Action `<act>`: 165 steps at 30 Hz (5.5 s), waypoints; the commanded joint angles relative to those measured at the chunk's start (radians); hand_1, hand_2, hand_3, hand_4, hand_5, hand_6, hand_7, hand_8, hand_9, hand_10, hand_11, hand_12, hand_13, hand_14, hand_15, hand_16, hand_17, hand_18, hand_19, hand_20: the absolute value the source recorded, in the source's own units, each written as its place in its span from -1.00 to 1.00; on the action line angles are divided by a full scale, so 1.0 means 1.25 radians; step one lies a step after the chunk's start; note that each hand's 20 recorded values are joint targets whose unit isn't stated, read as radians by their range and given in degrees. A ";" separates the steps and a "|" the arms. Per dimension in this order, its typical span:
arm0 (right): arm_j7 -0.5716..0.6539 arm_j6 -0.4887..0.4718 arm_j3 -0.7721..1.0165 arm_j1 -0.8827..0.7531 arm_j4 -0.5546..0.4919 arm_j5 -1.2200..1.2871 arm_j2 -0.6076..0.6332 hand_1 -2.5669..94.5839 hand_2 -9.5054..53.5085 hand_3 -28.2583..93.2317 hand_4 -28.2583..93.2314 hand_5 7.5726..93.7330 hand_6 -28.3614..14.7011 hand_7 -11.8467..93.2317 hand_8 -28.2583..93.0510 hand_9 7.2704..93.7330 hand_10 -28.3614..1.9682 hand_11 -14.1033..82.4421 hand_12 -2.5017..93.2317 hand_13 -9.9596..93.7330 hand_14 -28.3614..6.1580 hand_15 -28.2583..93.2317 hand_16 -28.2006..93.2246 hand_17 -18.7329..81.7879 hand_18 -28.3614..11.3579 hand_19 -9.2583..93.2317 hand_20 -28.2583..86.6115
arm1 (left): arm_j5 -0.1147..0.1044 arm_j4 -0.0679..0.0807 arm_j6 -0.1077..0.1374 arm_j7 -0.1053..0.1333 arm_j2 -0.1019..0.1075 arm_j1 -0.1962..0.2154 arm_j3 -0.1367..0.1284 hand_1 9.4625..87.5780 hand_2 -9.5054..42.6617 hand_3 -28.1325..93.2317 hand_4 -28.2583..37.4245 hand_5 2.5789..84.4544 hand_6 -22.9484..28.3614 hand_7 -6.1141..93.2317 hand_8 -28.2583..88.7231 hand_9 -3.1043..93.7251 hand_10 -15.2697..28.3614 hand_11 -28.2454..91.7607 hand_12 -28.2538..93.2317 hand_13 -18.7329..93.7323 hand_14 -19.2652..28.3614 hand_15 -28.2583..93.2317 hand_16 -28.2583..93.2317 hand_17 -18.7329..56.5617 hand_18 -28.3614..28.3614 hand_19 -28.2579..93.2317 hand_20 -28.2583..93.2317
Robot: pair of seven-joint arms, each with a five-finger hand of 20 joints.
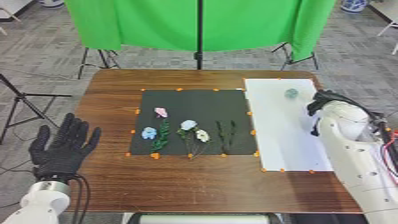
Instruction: Arrange flowers
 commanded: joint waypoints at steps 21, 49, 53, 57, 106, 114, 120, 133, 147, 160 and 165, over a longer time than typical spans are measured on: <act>-0.093 0.207 -0.153 -0.100 -0.332 0.012 0.076 0.28 -1.00 0.61 -1.00 0.64 0.27 -0.09 -0.50 0.83 0.18 -0.44 -0.01 0.57 0.30 0.18 0.18 0.03 -0.73 0.75 0.12 | 0.031 -0.005 0.075 -0.029 -0.003 0.006 -0.004 -0.54 -0.17 0.75 -1.00 0.22 0.25 -0.46 -0.70 0.05 0.47 0.09 -0.25 -0.06 0.61 0.50 -0.63 -0.63 0.64 0.22 -0.12; -0.378 0.231 -0.319 -0.070 -0.273 -0.237 0.045 0.28 -1.00 0.61 -1.00 0.61 0.27 -0.06 -0.51 0.79 0.18 -0.47 -0.05 0.55 0.31 0.15 0.17 0.01 -0.70 0.72 0.13 | 0.082 -0.021 0.119 -0.011 -0.002 -0.010 -0.028 -0.53 -0.04 0.74 -1.00 0.26 0.28 -0.42 -0.71 0.05 0.48 0.11 -0.26 -0.05 0.63 0.51 -0.64 -0.63 0.65 0.23 -0.13; -0.375 0.190 -0.324 -0.071 -0.282 -0.197 0.040 0.27 -1.00 0.62 -1.00 0.60 0.28 -0.05 -0.51 0.78 0.17 -0.48 -0.06 0.54 0.32 0.14 0.17 0.00 -0.70 0.71 0.13 | 0.069 -0.023 0.121 -0.014 -0.005 -0.006 -0.029 -0.53 -0.03 0.73 -1.00 0.26 0.28 -0.42 -0.71 0.05 0.48 0.11 -0.26 -0.05 0.63 0.51 -0.64 -0.63 0.65 0.23 -0.13; -0.361 0.180 -0.330 -0.074 -0.290 -0.175 0.037 0.26 -1.00 0.63 -1.00 0.59 0.29 -0.05 -0.51 0.77 0.17 -0.49 -0.07 0.54 0.31 0.13 0.16 0.00 -0.69 0.71 0.13 | 0.044 -0.020 0.127 -0.020 -0.009 -0.010 -0.020 -0.53 -0.03 0.73 -1.00 0.26 0.27 -0.41 -0.71 0.05 0.47 0.11 -0.26 -0.05 0.63 0.51 -0.64 -0.62 0.65 0.24 -0.13; -0.113 0.215 -0.139 0.023 -0.077 -0.030 -0.010 -0.15 -1.00 0.89 -1.00 -0.32 0.02 -0.39 -0.78 -0.38 -0.41 -0.41 -0.72 -0.29 -0.37 -0.02 -0.43 -0.28 -0.57 0.30 -0.30 | 0.053 -0.003 0.078 -0.061 -0.021 -0.007 -0.022 -0.50 -0.05 0.70 -1.00 0.20 0.27 -0.43 -0.70 0.02 0.47 0.11 -0.27 -0.07 0.61 0.51 -0.64 -0.63 0.67 0.24 -0.16; -0.210 0.068 -0.058 0.074 0.057 -0.136 -0.084 0.03 -1.00 0.92 -1.00 -0.46 0.12 -0.39 -0.79 -0.57 -0.14 -0.46 -0.79 -0.41 -0.29 -0.12 -0.46 -0.34 -0.50 0.15 -0.34 | 0.059 0.000 0.043 -0.064 -0.018 -0.009 -0.010 -0.51 -0.03 0.71 -1.00 0.19 0.26 -0.45 -0.70 0.00 0.46 0.09 -0.27 -0.07 0.60 0.50 -0.64 -0.63 0.66 0.24 -0.16; -0.186 0.070 -0.065 0.090 0.105 -0.153 -0.091 0.06 -1.00 0.91 -1.00 -0.44 0.18 -0.36 -0.81 -0.56 -0.08 -0.44 -0.81 -0.45 -0.31 -0.12 -0.48 -0.34 -0.45 0.14 -0.33 | 0.068 0.003 0.032 -0.059 -0.015 -0.025 0.002 -0.52 -0.03 0.71 -1.00 0.18 0.26 -0.46 -0.70 -0.01 0.47 0.08 -0.27 -0.08 0.59 0.50 -0.64 -0.64 0.66 0.23 -0.16; -0.161 0.121 -0.054 0.026 0.086 -0.140 -0.075 0.33 -1.00 0.69 -1.00 0.22 0.32 -0.09 -0.68 0.41 0.24 -0.35 -0.19 0.39 0.33 0.18 0.10 0.03 -0.58 0.81 0.23 | 0.077 0.003 0.007 -0.064 -0.013 -0.033 0.003 -0.51 -0.06 0.72 -1.00 0.17 0.26 -0.46 -0.70 -0.03 0.47 0.08 -0.27 -0.09 0.58 0.50 -0.64 -0.65 0.65 0.23 -0.16; -0.131 0.188 -0.169 -0.077 -0.226 -0.022 0.031 0.33 -1.00 0.69 -1.00 0.44 0.33 0.11 -0.49 0.67 0.23 -0.27 0.08 0.52 0.29 0.19 0.19 0.06 -0.64 0.81 0.27 | 0.113 0.017 -0.069 -0.086 -0.020 -0.030 -0.015 -0.52 -0.10 0.70 -1.00 0.13 0.26 -0.50 -0.69 -0.07 0.46 0.01 -0.28 -0.12 0.55 0.40 -0.64 -0.65 0.64 0.20 -0.18; -0.186 0.103 -0.224 -0.207 -0.381 -0.023 0.042 0.33 -1.00 0.71 -1.00 0.47 0.30 0.09 -0.47 0.69 0.19 -0.28 0.07 0.53 0.26 0.20 0.18 0.06 -0.69 0.82 0.24 | 0.081 0.020 -0.007 -0.075 -0.008 -0.044 0.005 -0.52 -0.10 0.70 -1.00 0.14 0.26 -0.50 -0.68 -0.06 0.46 0.01 -0.27 -0.11 0.55 0.40 -0.62 -0.65 0.64 0.19 -0.18; -0.182 0.126 -0.252 -0.186 -0.353 -0.053 0.030 0.33 -1.00 0.70 -1.00 0.48 0.29 0.08 -0.46 0.70 0.19 -0.28 0.07 0.53 0.26 0.20 0.18 0.06 -0.70 0.82 0.23 | 0.084 0.023 -0.009 -0.074 -0.003 -0.061 0.009 -0.52 -0.08 0.73 -1.00 0.15 0.26 -0.50 -0.68 -0.05 0.46 0.02 -0.27 -0.10 0.55 0.40 -0.62 -0.65 0.64 0.20 -0.18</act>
